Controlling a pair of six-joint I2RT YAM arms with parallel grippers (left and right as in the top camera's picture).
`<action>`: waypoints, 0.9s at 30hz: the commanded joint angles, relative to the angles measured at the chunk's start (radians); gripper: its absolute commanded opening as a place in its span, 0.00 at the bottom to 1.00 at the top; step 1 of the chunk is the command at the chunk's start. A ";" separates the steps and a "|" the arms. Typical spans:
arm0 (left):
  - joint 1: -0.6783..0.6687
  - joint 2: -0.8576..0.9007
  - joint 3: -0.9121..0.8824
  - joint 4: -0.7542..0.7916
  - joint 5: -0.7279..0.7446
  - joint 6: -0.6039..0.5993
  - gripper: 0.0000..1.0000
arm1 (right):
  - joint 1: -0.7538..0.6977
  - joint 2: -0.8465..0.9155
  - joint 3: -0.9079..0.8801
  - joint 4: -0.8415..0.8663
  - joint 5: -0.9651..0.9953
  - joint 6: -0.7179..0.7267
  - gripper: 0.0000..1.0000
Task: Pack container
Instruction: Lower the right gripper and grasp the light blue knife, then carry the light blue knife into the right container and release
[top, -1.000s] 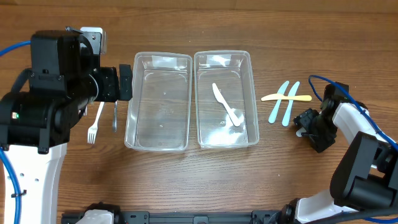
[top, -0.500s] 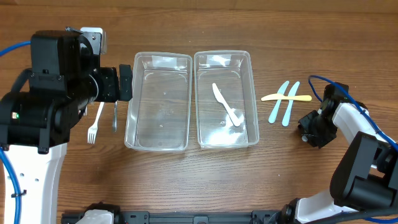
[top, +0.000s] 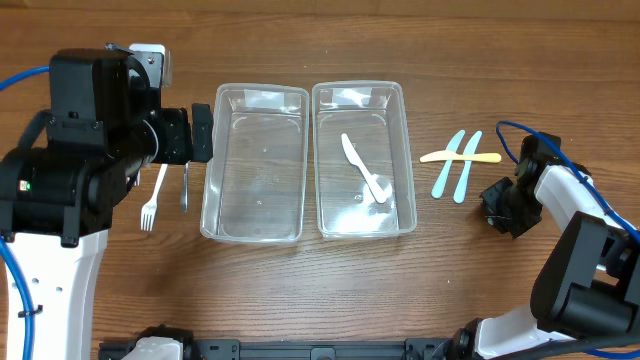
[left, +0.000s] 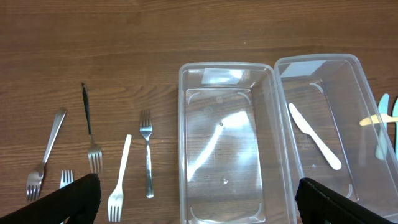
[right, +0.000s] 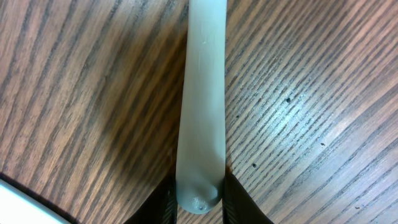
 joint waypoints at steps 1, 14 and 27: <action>0.008 0.003 0.006 0.002 0.006 0.013 1.00 | -0.001 0.024 -0.031 0.018 0.018 -0.003 0.14; 0.008 0.003 0.006 0.008 0.007 0.013 1.00 | 0.011 -0.101 0.023 0.013 0.021 -0.112 0.04; 0.008 0.003 0.006 0.008 0.011 0.012 1.00 | 0.613 -0.384 0.343 -0.186 0.021 -0.333 0.06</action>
